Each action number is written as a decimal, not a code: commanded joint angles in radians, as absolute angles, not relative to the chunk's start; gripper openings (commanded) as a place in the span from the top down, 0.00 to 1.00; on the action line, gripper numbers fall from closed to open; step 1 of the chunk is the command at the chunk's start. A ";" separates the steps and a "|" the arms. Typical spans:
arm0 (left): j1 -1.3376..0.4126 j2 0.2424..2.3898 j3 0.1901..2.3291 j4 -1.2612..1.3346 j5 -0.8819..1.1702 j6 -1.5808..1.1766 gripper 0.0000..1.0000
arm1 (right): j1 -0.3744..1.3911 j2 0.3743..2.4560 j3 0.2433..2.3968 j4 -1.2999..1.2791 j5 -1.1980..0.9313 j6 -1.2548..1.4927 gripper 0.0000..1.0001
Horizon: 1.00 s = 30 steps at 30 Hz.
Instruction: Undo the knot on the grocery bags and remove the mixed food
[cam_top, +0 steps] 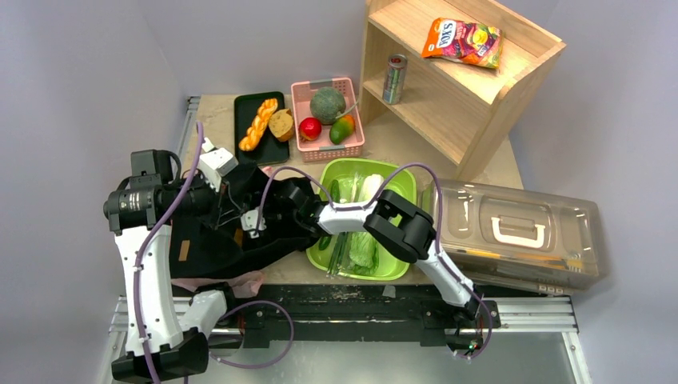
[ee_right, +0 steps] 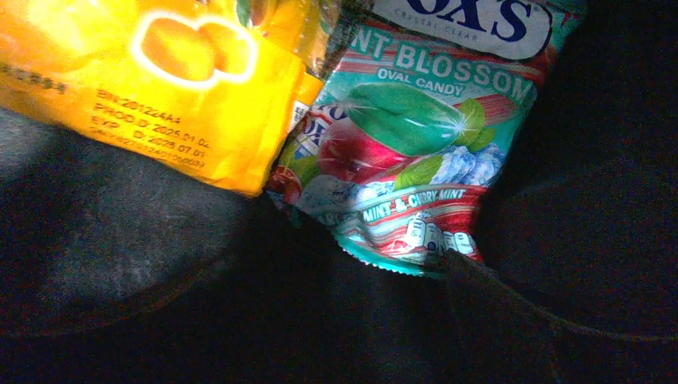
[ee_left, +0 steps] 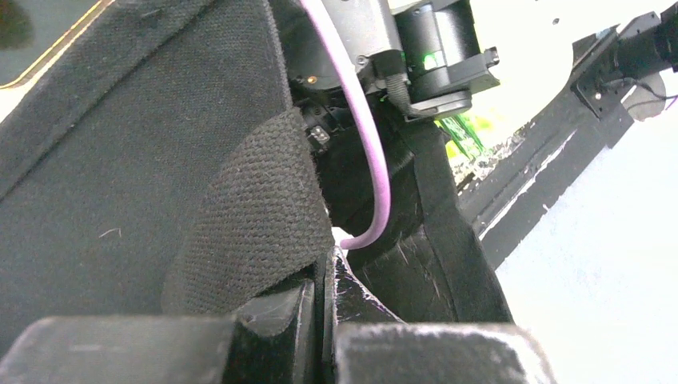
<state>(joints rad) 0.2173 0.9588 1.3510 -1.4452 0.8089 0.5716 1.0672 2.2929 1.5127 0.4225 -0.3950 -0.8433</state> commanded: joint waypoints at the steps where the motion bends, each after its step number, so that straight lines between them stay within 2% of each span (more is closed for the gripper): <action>1: 0.148 0.961 1.404 -1.514 0.897 0.586 1.00 | 1.075 2.369 1.565 0.406 -0.329 -0.925 0.01; 3: 0.137 0.959 1.397 -1.525 0.887 0.591 1.00 | 1.078 2.384 1.593 0.389 -0.333 -0.933 0.04; 5: 0.136 0.959 1.392 -1.525 0.872 0.597 1.00 | 1.080 2.408 1.640 0.322 -0.355 -0.964 0.13; 9: 0.136 0.965 1.393 -1.495 0.845 0.588 1.00 | 1.078 2.435 1.693 0.289 -0.345 -0.981 0.56; 11: 0.136 0.965 1.388 -1.479 0.836 0.587 1.00 | 1.077 2.433 1.695 0.304 -0.322 -0.953 0.72; 13: 0.136 0.964 1.378 -1.468 0.825 0.584 1.00 | 1.074 2.414 1.656 0.367 -0.306 -0.909 1.00; 18: 0.137 0.939 1.355 -1.453 0.765 0.600 1.00 | 1.043 2.278 1.500 0.602 -0.340 -0.739 1.00; 23: 0.137 0.891 1.307 -1.410 0.680 0.648 1.00 | 1.008 2.082 1.311 0.704 -0.436 -0.587 1.00; 26: 0.138 0.872 1.287 -1.420 0.685 0.688 1.00 | 1.000 1.992 1.234 0.686 -0.504 -0.558 1.00; 30: 0.137 0.844 1.307 -1.505 0.788 0.829 1.00 | 0.999 1.935 1.205 0.571 -0.591 -0.606 1.00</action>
